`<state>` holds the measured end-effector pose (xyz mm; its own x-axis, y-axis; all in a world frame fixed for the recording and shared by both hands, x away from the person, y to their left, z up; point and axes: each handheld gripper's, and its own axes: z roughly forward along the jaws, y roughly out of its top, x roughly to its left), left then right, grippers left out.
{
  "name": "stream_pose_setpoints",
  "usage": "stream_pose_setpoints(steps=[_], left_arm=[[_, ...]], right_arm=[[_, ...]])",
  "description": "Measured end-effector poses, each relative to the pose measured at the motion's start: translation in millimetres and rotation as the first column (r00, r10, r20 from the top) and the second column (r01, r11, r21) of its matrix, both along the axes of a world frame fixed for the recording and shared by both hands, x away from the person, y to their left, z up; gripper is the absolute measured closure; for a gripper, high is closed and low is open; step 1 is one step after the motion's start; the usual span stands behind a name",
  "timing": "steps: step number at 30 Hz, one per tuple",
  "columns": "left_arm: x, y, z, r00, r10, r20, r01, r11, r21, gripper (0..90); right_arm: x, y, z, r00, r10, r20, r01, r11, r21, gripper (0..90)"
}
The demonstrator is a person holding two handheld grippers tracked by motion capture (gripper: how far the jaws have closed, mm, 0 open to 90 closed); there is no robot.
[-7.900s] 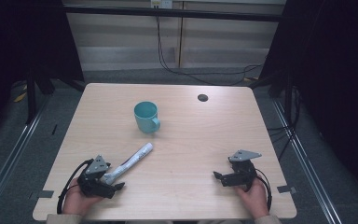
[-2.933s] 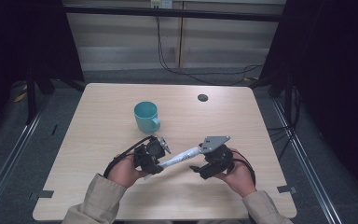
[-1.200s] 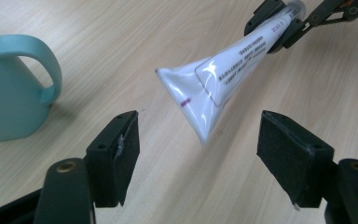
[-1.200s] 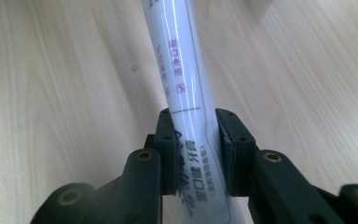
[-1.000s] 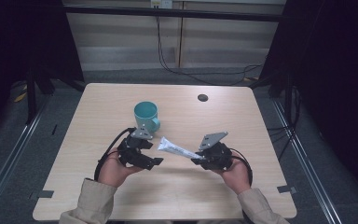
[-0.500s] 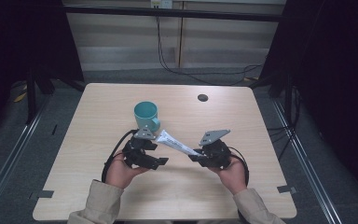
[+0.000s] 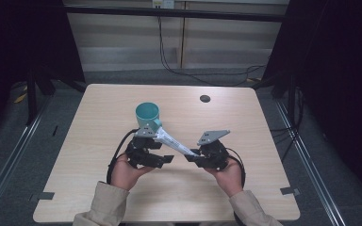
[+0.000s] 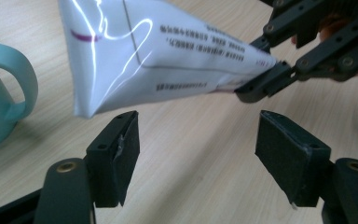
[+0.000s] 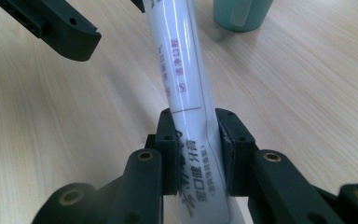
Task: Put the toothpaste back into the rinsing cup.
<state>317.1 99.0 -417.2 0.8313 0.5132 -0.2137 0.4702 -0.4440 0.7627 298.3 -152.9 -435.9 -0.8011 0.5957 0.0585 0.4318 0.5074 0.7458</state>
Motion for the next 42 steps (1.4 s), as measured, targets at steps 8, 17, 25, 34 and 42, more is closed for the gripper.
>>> stream_pose_setpoints(steps=[8,17,25,34,42], left_arm=[[1.0,-0.4,-3.1,0.9996,0.027,-0.013,-0.027,0.9985,-0.047,31.7],[1.7,-1.9,-2.6,0.9984,0.046,-0.033,-0.049,0.9948,-0.089,34.6],[2.6,-2.3,0.4,0.9954,0.080,-0.052,-0.087,0.9856,-0.145,35.4],[2.9,0.7,0.3,0.9917,0.093,-0.089,-0.110,0.9722,-0.207,39.6],[2.8,4.2,2.1,0.9914,0.088,-0.097,-0.111,0.9574,-0.267,47.9]], right_arm=[[-1.3,7.9,-5.0,0.9999,-0.003,-0.011,0.003,0.999,0.049,72.3],[-1.9,14.9,-5.8,0.9997,-0.008,-0.022,0.009,0.997,0.076,72.2],[-4.4,17.7,-6.8,0.9993,-0.007,-0.035,0.011,0.993,0.121,72.3],[-8.3,24.2,-8.9,0.9992,-0.017,-0.036,0.021,0.991,0.135,72.4],[-9.1,27.8,-12.7,0.9986,-0.012,-0.052,0.020,0.988,0.156,72.4]])
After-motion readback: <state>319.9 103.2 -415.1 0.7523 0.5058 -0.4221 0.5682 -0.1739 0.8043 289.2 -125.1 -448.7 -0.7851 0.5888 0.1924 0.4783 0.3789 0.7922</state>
